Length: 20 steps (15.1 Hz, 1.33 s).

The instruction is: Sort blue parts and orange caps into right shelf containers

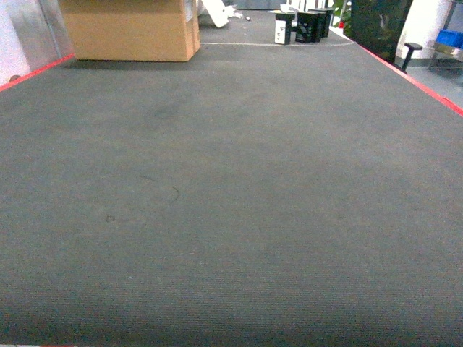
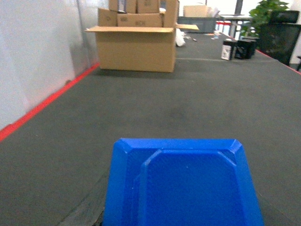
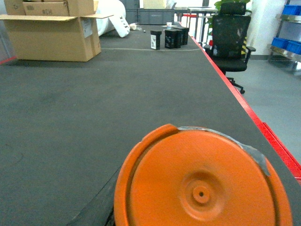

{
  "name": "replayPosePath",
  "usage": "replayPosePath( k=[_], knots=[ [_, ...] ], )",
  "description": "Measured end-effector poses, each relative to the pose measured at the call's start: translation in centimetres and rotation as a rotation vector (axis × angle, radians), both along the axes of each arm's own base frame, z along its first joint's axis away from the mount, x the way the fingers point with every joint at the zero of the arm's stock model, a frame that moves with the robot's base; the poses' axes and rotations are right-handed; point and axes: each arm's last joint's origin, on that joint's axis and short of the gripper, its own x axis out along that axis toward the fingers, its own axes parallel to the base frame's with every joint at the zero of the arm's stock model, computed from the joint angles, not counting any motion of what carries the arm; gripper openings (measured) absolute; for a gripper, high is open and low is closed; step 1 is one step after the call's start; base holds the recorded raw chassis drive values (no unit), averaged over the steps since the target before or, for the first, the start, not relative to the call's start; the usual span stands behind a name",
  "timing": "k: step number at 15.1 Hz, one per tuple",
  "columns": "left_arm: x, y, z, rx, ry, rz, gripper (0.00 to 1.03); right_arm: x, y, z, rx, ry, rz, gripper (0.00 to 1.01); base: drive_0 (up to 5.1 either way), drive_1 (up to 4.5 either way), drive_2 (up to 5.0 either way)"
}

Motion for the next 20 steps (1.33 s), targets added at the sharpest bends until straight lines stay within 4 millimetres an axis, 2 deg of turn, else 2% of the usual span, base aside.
replayPosePath(
  k=[4,5,12,15,16,18,20],
  knots=[
    [-1.4,1.7,-3.0,-0.012,0.041,-0.085,0.42,-0.9,-1.1,-2.1,-0.006,-0.001,0.017,0.44,0.0,0.00,0.0],
    [-1.7,2.0,-3.6,-0.012,0.044,-0.083,0.42,-1.0,-1.9,-2.6,-0.007,0.003,-0.005,0.44,0.0,0.00,0.0],
    [-2.6,3.8,-5.2,-0.018,0.043,-0.063,0.41,-1.7,-1.9,-3.9,-0.008,-0.002,0.002,0.44,0.0,0.00,0.0],
    [-3.0,3.6,-5.7,-0.017,0.037,-0.087,0.41,-2.0,-1.9,-4.1,-0.008,-0.011,0.002,0.44,0.0,0.00,0.0],
    [-3.4,3.7,-6.1,-0.018,0.033,-0.084,0.41,-3.1,-1.9,-5.1,-0.008,-0.015,0.003,0.44,0.0,0.00,0.0],
    [-4.7,3.6,-7.0,-0.018,0.041,-0.085,0.41,-3.1,-1.9,-5.2,-0.008,-0.012,0.002,0.44,0.0,0.00,0.0],
    [-4.7,3.6,-6.9,-0.017,0.029,-0.085,0.41,-3.1,-1.9,-5.2,-0.008,-0.012,0.002,0.44,0.0,0.00,0.0]
  ],
)
